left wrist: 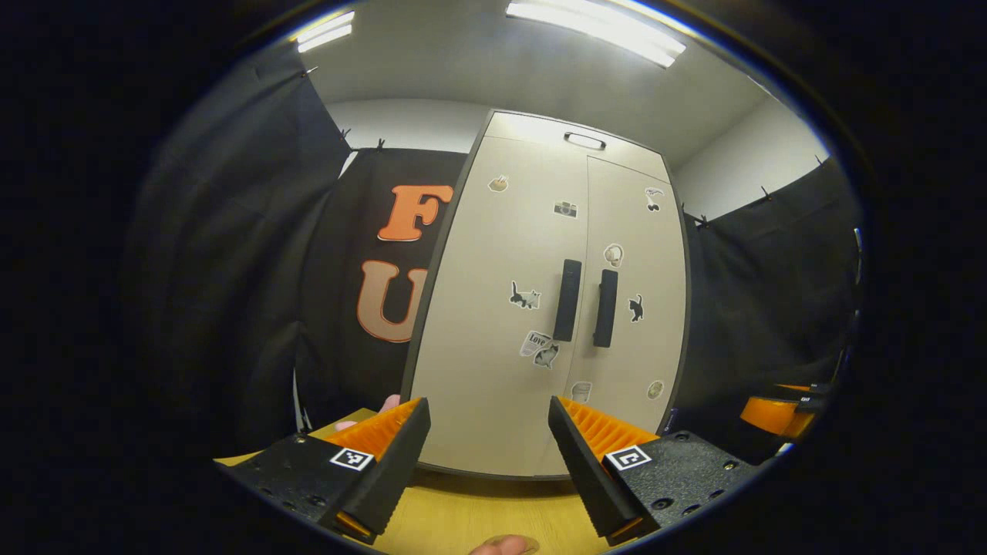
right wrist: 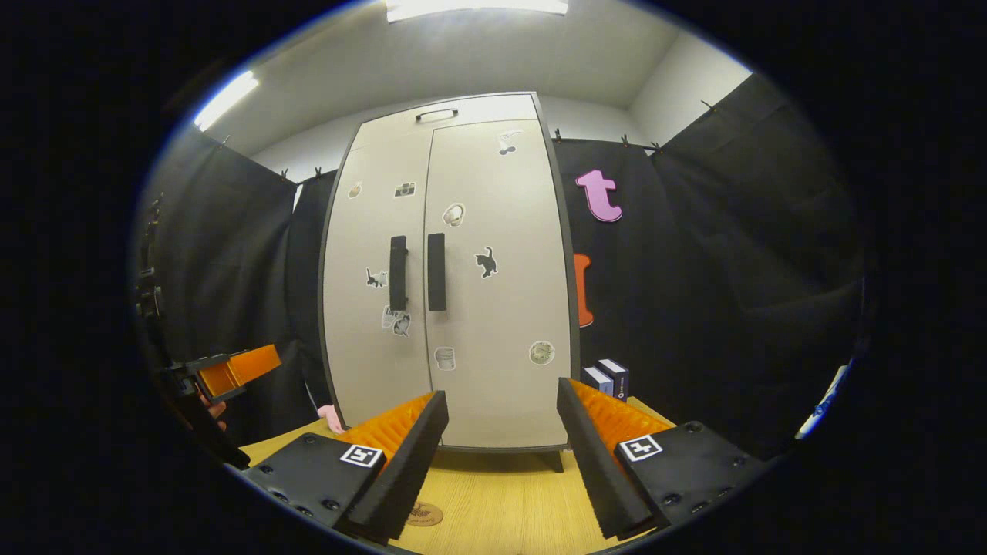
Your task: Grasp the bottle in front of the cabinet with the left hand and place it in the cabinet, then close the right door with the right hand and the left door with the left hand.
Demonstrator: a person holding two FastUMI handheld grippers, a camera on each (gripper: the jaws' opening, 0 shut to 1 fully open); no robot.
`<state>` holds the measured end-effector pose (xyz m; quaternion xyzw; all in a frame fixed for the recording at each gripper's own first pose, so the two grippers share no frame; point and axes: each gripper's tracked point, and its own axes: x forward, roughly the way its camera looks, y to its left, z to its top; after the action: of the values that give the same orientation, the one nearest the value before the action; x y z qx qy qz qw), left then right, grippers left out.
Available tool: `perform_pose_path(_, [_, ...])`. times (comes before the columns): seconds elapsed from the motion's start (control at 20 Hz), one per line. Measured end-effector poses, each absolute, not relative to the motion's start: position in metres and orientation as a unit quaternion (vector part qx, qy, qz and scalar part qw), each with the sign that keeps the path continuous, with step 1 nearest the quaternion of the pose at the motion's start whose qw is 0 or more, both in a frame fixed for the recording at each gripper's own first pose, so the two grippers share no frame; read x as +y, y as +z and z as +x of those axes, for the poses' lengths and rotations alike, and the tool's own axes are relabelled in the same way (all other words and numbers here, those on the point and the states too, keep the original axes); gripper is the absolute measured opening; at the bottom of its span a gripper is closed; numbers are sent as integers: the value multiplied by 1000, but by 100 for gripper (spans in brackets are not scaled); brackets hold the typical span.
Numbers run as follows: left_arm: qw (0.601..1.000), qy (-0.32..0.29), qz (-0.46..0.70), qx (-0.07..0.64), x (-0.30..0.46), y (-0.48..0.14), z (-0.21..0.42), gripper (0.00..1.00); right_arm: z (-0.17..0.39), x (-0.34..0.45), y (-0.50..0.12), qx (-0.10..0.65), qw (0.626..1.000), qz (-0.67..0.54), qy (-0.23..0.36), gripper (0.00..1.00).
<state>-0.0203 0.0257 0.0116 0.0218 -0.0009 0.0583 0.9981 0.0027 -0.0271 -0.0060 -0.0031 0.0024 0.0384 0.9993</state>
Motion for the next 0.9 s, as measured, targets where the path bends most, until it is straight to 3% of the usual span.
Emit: perform_pose_path(0.9, [999,46,9,-9,14,20,-39,94,-15,-30,-5,4,999,8,39,95])
